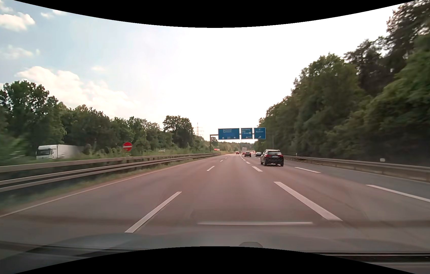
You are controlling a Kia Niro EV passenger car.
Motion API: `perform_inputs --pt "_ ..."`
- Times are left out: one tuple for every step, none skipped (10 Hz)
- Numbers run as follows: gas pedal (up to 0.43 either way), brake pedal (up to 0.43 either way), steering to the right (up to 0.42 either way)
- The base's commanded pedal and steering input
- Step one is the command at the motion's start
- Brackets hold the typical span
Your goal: Follow the waypoints while adhering to traffic rules and regulations
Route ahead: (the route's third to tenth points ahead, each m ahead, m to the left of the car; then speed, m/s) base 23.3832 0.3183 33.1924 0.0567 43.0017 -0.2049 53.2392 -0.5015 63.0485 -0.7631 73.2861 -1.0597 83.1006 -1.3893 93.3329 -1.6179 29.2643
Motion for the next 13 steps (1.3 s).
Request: perform_inputs --pt "0.130 0.000 0.000" --pt "0.130 0.000 0.000" --pt "0.130 0.000 0.000" --pt "0.130 0.000 0.000" --pt "0.130 0.000 0.000" --pt "0.130 0.000 0.000" --pt "0.130 0.000 0.000" --pt "0.130 0.000 0.000" --pt "0.130 0.000 0.000" --pt "0.138 0.000 0.000" --pt "0.138 0.000 0.000" --pt "0.138 0.000 0.000" --pt "0.138 0.000 0.000"
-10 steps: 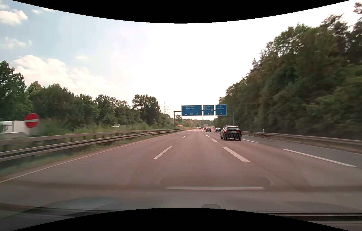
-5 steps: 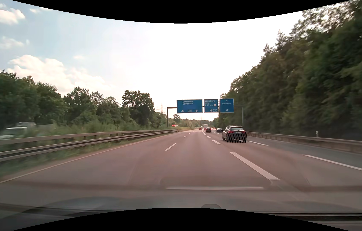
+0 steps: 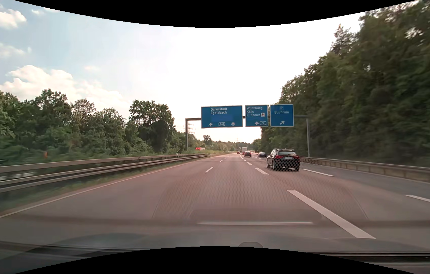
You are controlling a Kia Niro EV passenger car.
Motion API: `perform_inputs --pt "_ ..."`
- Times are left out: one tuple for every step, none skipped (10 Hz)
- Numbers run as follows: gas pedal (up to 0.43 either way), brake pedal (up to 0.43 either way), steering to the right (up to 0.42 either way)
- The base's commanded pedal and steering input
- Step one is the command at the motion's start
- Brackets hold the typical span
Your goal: Follow the waypoints while adhering to traffic rules and regulations
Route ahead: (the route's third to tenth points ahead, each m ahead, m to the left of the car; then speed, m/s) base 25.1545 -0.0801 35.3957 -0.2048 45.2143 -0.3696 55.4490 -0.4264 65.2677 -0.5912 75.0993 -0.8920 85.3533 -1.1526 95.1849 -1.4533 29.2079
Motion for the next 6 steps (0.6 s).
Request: perform_inputs --pt "0.138 0.000 0.000" --pt "0.138 0.000 -0.001" --pt "0.150 0.000 -0.001" --pt "0.150 0.000 -0.001" --pt "0.150 0.000 -0.001" --pt "0.150 0.000 -0.001"
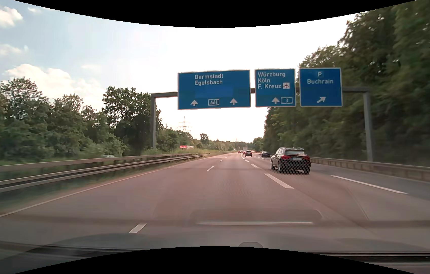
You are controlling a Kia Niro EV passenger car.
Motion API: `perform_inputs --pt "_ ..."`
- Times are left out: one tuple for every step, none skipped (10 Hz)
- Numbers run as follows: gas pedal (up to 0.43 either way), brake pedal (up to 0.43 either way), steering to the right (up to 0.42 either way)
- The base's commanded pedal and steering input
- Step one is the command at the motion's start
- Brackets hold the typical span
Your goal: Follow the waypoints while adhering to traffic rules and regulations
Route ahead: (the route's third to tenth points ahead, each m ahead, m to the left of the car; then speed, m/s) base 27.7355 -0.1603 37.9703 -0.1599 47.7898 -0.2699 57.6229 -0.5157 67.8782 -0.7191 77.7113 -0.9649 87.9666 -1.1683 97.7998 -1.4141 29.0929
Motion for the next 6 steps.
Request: perform_inputs --pt "0.150 0.000 0.000" --pt "0.150 0.000 0.000" --pt "0.150 0.000 0.000" --pt "0.150 0.000 0.001" --pt "0.150 0.000 0.001" --pt "0.150 0.000 0.002"
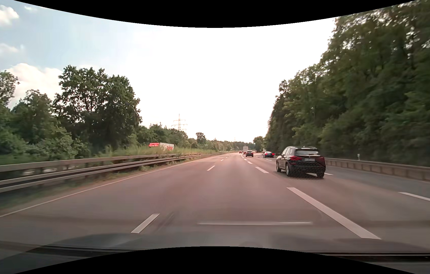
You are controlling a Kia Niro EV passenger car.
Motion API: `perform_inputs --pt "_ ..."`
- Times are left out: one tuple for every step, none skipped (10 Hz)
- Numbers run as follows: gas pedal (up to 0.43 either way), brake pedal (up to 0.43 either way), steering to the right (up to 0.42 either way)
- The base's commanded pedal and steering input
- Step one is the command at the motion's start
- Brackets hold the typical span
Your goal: Follow the waypoints while adhering to traffic rules and regulations
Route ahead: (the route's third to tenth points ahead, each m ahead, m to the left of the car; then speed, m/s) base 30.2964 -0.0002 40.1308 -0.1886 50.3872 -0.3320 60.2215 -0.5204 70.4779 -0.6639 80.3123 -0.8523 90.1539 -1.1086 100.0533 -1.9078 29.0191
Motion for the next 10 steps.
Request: perform_inputs --pt "0.150 0.000 0.002" --pt "0.157 0.000 0.002" --pt "0.157 0.000 0.002" --pt "0.157 0.000 0.002" --pt "0.157 0.000 0.002" --pt "0.157 0.000 0.002" --pt "0.157 0.000 0.002" --pt "0.157 0.000 0.001" --pt "0.157 0.000 0.001" --pt "0.157 0.000 0.001"
